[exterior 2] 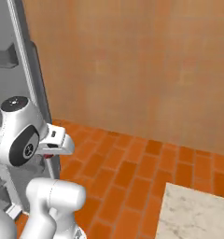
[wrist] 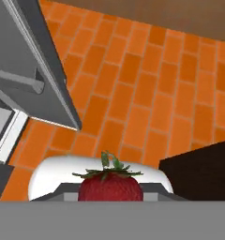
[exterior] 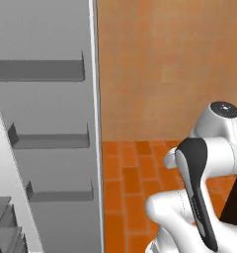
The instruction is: Take the strawberry from the fridge and place it on top of the pancake, located on the dining counter.
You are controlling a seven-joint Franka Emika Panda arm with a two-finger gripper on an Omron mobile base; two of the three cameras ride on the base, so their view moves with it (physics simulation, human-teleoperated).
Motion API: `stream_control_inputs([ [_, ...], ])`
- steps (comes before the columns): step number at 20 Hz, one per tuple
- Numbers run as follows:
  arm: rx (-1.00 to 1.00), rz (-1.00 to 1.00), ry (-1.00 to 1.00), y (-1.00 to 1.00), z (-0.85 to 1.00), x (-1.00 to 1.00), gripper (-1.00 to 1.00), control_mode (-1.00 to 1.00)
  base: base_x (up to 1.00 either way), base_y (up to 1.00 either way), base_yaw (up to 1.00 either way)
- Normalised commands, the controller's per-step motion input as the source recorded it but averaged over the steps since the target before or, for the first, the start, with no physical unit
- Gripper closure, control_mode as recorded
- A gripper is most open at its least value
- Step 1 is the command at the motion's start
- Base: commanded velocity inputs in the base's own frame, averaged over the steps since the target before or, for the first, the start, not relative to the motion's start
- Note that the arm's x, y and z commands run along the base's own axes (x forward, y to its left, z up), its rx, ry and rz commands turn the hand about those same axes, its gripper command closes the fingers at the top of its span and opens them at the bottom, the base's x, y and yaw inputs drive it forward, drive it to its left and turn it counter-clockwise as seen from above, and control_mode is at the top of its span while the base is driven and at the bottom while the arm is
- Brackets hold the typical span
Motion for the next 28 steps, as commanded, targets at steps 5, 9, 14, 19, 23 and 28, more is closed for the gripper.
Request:
stream_control_inputs([
  [5,0.0,0.0,0.0,0.0,0.0,0.0,1.0,1.0,0.31,-0.64,-0.54],
  [9,0.0,0.0,0.0,0.0,0.0,0.0,1.0,1.0,0.86,-0.14,0.0],
  [14,0.0,0.0,0.0,0.0,0.0,0.0,1.0,1.0,1.0,0.02,0.0],
  [19,0.0,0.0,0.0,0.0,0.0,0.0,1.0,1.0,1.0,0.0,-0.03],
  [23,0.0,0.0,0.0,0.0,0.0,0.0,1.0,1.0,0.95,0.0,-0.14],
  [28,0.0,0.0,0.0,0.0,0.0,0.0,1.0,1.0,0.95,-0.13,-0.14],
])
